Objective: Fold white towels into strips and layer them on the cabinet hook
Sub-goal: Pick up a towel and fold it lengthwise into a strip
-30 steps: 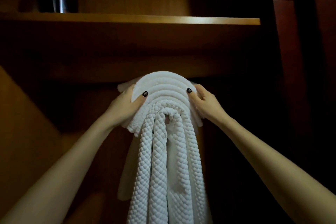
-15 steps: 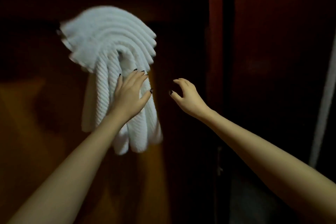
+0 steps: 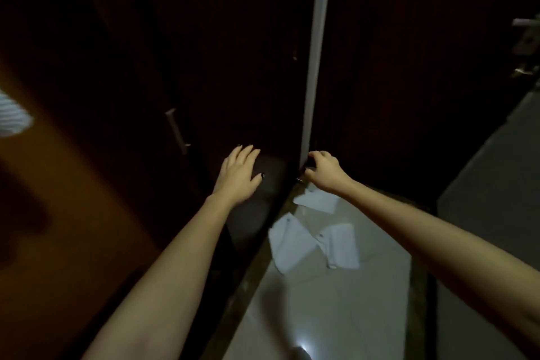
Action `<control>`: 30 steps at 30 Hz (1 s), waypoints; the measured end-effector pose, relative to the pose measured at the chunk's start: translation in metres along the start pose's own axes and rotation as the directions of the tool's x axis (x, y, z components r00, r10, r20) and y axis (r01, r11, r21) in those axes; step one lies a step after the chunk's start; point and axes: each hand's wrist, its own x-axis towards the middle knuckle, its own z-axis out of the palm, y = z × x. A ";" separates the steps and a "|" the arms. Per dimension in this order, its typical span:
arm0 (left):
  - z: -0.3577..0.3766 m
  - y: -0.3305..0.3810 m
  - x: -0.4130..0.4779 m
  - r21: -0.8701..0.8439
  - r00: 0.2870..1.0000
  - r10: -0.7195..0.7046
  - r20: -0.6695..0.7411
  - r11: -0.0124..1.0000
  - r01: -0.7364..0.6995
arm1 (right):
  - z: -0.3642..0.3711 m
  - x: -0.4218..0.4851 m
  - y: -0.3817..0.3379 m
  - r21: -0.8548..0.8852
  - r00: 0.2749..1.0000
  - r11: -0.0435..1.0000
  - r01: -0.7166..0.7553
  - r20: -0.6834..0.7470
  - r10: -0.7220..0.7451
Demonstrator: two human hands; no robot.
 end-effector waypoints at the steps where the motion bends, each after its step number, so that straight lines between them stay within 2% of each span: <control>1: 0.019 0.015 0.011 0.006 0.997 0.047 0.066 0.999 -0.047 | -0.002 0.000 0.025 -0.016 0.999 0.999 -0.047 0.000 0.047; 4: 0.068 0.062 0.039 -0.014 0.969 0.124 0.212 0.992 -0.123 | 0.001 0.002 0.098 -0.080 0.984 0.982 -0.174 0.012 0.175; 10: 0.155 0.129 0.127 -0.028 0.905 0.192 0.380 0.980 -0.196 | -0.006 0.044 0.221 -0.129 0.923 0.921 -0.368 0.074 0.379; 20: 0.334 0.200 0.279 -0.091 0.848 0.209 0.488 0.978 -0.189 | -0.006 0.185 0.398 -0.203 0.884 0.892 -0.405 0.164 0.438; 24: 0.439 0.188 0.316 -0.110 0.842 0.195 0.502 0.981 -0.162 | 0.047 0.253 0.470 -0.195 0.889 0.902 -0.385 0.186 0.419; 30: 0.638 0.139 0.347 -0.068 0.830 0.152 0.537 0.988 -0.137 | 0.197 0.336 0.596 -0.189 0.884 0.919 -0.347 0.260 0.387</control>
